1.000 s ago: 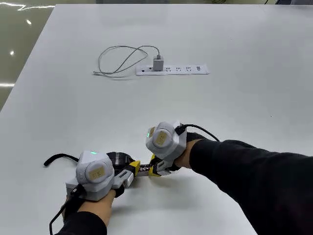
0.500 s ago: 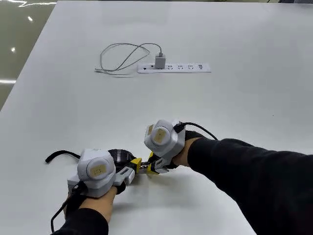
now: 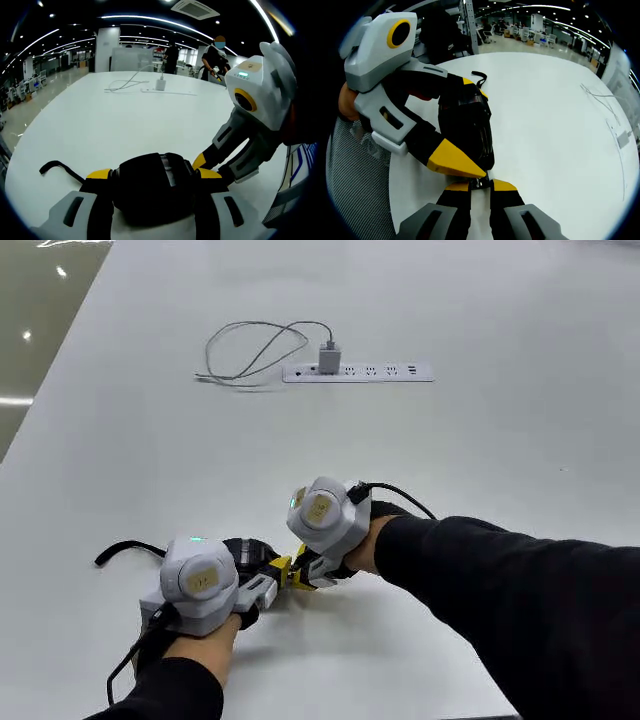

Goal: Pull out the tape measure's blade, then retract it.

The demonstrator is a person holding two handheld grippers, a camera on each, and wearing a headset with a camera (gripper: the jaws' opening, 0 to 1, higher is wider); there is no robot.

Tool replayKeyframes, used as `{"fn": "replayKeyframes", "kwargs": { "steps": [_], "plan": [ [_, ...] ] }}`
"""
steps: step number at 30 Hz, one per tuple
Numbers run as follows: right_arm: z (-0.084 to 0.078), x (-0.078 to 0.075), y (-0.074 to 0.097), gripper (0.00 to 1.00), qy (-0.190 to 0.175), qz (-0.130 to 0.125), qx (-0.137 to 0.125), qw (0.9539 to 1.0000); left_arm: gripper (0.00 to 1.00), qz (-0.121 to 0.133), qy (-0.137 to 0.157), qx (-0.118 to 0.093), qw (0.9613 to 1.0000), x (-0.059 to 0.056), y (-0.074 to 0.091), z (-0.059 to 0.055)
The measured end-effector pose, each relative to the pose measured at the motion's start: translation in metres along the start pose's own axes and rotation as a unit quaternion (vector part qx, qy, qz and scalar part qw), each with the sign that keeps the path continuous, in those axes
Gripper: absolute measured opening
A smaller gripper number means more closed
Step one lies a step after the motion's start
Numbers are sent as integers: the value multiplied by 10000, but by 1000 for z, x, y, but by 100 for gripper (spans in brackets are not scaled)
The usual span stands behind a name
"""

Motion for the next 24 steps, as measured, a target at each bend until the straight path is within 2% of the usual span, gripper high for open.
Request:
{"fn": "replayKeyframes", "kwargs": {
  "steps": [20,24],
  "plan": [
    [0,1,-2,11,20,42,-94,9999,62,-16,-20,-45,10000,0,0,0],
    [-1,3,-2,12,67,-1,-133,9999,63,-16,-84,-105,9999,-1,0,-1]
  ]
}}
Point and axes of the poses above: the centre of the closed fingertips' face, and the gripper's own axes: y roughly backward along the fingers, x roughly to its left, z roughly out of its top, the point moved 10 cm from there along y, roughly backward along the fingers, and after that the axes turned 14 degrees about -y, right-handed, at the moved point
